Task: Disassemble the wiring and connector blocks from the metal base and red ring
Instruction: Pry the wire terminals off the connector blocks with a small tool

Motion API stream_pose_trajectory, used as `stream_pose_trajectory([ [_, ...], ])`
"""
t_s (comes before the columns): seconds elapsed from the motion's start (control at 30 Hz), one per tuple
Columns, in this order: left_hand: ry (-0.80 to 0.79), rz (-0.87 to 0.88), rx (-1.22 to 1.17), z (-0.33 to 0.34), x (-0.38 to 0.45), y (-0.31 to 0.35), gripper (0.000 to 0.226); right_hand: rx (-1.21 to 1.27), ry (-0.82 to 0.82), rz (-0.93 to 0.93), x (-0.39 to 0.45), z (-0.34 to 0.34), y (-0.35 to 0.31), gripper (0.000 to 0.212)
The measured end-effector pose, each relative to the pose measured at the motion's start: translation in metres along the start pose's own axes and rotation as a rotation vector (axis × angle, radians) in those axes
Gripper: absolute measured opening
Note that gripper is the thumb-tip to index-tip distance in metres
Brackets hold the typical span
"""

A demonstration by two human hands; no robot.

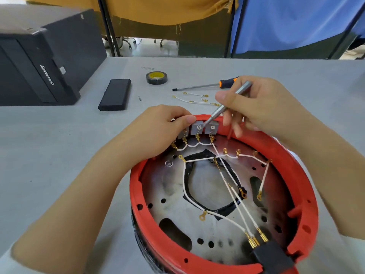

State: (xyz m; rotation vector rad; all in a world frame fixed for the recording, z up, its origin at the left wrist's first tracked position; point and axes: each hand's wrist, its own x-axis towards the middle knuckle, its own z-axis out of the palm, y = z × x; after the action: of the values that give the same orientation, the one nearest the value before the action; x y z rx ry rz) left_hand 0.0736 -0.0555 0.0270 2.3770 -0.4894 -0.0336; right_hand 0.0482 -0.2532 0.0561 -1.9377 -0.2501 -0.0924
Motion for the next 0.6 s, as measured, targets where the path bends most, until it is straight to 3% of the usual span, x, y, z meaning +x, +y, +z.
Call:
stream_pose_trajectory([
  [0.17, 0.013, 0.003, -0.017, 0.002, 0.001, -0.002, 0.023, -0.008, 0.044, -0.065, -0.007, 0.011, 0.017, 0.027],
  [0.43, 0.012, 0.002, -0.017, 0.002, 0.001, -0.003, 0.023, -0.264, 0.051, -0.103, -0.011, 0.014, 0.014, 0.022],
  [0.6, 0.015, 0.009, -0.017, 0.002, 0.001, -0.002, 0.023, -0.299, 0.045, -0.115, -0.014, 0.014, 0.011, 0.021],
])
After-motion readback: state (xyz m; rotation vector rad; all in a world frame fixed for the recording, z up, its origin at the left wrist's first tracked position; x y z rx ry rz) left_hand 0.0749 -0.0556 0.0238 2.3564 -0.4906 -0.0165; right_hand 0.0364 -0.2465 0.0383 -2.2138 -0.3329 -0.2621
